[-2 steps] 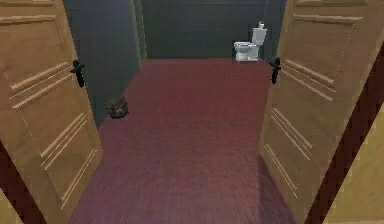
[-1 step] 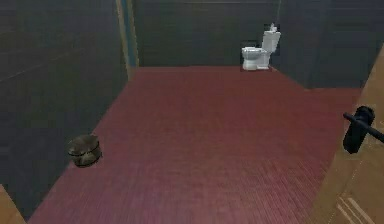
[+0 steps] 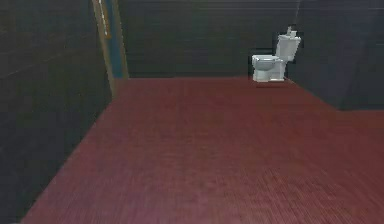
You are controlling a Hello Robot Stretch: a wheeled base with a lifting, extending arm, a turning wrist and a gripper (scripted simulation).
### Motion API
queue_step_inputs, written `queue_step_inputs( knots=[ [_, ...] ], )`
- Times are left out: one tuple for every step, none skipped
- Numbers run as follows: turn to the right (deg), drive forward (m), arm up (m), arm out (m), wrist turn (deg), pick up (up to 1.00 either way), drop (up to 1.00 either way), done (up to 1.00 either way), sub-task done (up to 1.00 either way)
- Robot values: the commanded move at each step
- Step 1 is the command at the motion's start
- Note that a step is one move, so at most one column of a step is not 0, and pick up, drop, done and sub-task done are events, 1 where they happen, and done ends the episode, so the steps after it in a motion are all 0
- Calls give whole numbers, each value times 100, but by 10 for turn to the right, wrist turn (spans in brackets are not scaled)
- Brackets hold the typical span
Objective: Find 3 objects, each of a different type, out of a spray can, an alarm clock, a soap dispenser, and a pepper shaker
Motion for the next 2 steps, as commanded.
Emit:
queue_step_inputs(
  knots=[
    [450,0,0,0,0,0,0,0,0],
    [120,0,0,0,0,0,0,0,0]
  ],
)
